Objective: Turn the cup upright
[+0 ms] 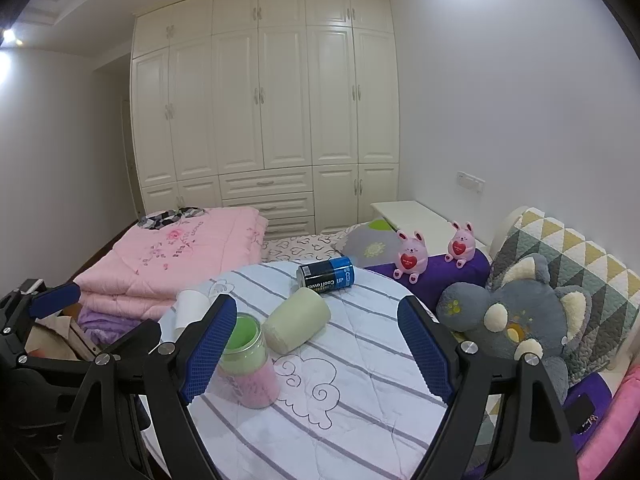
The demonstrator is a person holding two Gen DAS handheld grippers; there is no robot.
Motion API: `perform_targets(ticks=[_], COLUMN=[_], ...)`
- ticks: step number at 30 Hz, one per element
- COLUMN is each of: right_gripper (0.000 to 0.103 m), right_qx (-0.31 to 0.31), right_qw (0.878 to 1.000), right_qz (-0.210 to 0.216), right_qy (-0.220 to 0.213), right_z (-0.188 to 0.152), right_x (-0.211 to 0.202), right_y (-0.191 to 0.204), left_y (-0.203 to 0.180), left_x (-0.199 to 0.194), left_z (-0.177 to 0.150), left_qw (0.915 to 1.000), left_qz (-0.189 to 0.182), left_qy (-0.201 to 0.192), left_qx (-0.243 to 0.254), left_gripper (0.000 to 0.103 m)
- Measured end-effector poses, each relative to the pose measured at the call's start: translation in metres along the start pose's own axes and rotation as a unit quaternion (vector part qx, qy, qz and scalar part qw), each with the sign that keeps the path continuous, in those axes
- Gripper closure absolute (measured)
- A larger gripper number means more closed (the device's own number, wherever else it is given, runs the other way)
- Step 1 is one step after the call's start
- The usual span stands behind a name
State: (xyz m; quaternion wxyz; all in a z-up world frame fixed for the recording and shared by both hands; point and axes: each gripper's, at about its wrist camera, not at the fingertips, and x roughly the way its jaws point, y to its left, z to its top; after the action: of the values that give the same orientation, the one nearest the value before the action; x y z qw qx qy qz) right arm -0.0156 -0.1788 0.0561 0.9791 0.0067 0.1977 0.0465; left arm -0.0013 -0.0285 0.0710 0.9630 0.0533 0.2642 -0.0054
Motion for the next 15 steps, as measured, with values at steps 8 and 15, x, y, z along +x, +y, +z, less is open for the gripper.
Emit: perform_targets(ticks=[8, 15], right_gripper=[0.019, 0.019], right_qx=[0.003, 0.004], right_qw=[1.000, 0.999], right_qz=[0.004, 0.005], right_qy=[-0.002, -0.039], right_z=[0.0063, 0.0098], right_x=[0.0084, 0.0026], right_y=[-0.0043, -0.0071], left_y=[-0.0019, -0.0067], left_x=[0.0065, -0.0022], left_z=[0.0077, 0.0093], left_qw=[1.0000, 0.9982], left_qz=[0.000, -0.002], left_qy=[-0.004, -0.059], left_qx=[-0.004, -0.004], left_gripper=[0.000, 0.000])
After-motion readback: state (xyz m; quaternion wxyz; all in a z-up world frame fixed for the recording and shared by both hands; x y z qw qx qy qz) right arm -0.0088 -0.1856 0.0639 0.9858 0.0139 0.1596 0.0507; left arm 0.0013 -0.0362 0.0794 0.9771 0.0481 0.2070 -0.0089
